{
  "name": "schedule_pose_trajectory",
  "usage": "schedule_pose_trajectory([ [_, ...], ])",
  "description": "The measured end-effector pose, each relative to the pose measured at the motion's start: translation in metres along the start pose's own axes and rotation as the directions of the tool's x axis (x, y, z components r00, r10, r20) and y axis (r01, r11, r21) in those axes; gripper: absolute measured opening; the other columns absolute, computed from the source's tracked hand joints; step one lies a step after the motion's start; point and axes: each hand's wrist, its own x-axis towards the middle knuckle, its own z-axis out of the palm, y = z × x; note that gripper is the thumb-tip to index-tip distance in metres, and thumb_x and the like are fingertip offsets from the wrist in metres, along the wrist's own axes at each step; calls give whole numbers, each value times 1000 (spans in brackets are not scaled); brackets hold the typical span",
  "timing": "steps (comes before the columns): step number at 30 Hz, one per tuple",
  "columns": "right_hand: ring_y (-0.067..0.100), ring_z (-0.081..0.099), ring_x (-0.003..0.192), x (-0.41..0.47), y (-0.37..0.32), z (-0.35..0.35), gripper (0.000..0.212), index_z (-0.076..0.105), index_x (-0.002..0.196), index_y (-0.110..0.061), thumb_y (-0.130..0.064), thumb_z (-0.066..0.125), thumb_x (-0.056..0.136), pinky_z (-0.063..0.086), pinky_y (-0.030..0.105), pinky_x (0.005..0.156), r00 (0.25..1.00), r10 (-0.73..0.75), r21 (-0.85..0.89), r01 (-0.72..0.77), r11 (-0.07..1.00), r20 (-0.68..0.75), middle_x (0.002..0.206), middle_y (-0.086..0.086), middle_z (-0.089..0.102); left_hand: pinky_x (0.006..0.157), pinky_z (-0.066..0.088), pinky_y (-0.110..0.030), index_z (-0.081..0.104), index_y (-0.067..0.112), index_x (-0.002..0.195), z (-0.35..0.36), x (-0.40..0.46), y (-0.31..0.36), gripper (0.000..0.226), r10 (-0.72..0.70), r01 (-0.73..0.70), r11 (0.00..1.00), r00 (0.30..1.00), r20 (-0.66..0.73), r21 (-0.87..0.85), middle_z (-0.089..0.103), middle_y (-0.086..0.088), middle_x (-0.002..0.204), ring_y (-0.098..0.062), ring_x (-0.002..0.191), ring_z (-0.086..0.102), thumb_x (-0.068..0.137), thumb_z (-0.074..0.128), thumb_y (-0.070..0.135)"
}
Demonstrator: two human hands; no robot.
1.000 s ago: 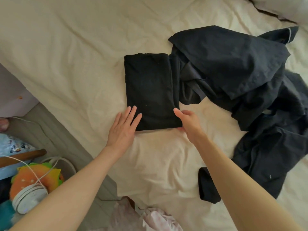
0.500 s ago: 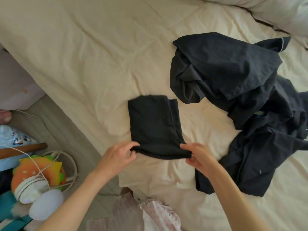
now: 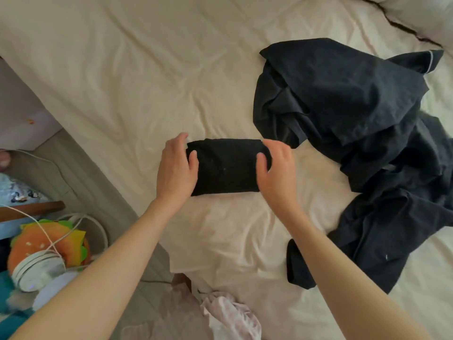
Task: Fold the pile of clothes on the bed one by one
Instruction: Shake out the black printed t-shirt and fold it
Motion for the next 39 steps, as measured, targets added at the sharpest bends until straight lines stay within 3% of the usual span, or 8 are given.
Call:
schedule_pose_trajectory([
  [4, 26, 9, 146, -22, 25, 33, 47, 36, 145, -9, -18, 43, 100, 8, 43, 120, 946, -216, -250, 276, 928, 244, 155, 13, 25, 111, 27, -49, 37, 11, 143, 27, -22, -1, 49, 384, -412, 845, 911, 150, 339, 31, -18, 150, -36, 141, 24, 94, 45, 18],
  [10, 18, -17, 144, -15, 62, 68, 56, -2, 151, -30, -45, 12, 99, -3, 43, 119, 908, -103, -483, 309, 819, 405, 160, 7, -10, 117, -4, -45, -11, 31, 143, 60, -23, -35, 54, 124, -306, 812, 923, 365, 497, -11, -6, 158, -21, 141, -21, 96, 9, 46],
  [15, 18, -15, 145, -12, 61, 63, 56, 4, 151, -30, -39, 28, 101, -2, 46, 118, 874, -99, -378, 304, 874, 475, 160, 5, -11, 118, -1, -45, -1, 24, 150, 57, -24, -20, 56, 108, -280, 875, 909, 402, 396, -11, -8, 158, -21, 142, -20, 101, 25, 35],
  [20, 8, 43, 126, -3, 49, 29, 29, 61, 124, -18, -20, 53, 96, 35, 22, 104, 977, 144, 194, -174, 966, 158, 137, -2, 50, 113, 21, -23, 31, 14, 145, 29, -35, -11, 50, 79, -67, 991, 992, 97, -120, 21, -2, 154, -9, 142, 16, 97, 40, 4],
  [23, 7, 57, 100, 11, 54, 16, 39, 54, 128, -17, -34, 57, 93, 48, 18, 78, 826, 506, 399, -564, 723, 250, 124, -3, 56, 106, 35, -26, 32, 14, 144, 22, -30, -17, 50, -148, 167, 942, 985, 88, -290, 38, -3, 142, -13, 128, 42, 96, 44, 6],
  [25, 13, 56, 103, 22, 60, 14, 52, 48, 135, -14, -41, 59, 91, 50, 27, 87, 684, 556, 395, -728, 559, 473, 129, 0, 55, 97, 42, -24, 37, 14, 141, 20, -22, -20, 46, -310, 363, 837, 931, 193, -410, 50, -1, 133, -10, 113, 52, 97, 48, 15],
  [31, 24, 37, 136, 47, 62, 17, 66, 36, 143, -7, -33, 64, 89, 35, 38, 108, 541, 507, 313, -826, 468, 671, 148, 5, 39, 93, 50, -40, 49, 13, 128, 15, 3, -34, 36, -397, 573, 668, 814, 425, -475, 58, -5, 125, -21, 111, 59, 95, 55, 24],
  [39, 27, 38, 134, 31, 62, 4, 59, 39, 141, -14, -20, 65, 88, 40, 41, 99, 447, 473, 267, -877, 400, 759, 145, 4, 39, 74, 55, -34, 48, 25, 115, 3, -20, -29, 23, -392, 574, 627, 816, 424, -526, 61, -9, 113, -24, 100, 63, 94, 55, 19],
])
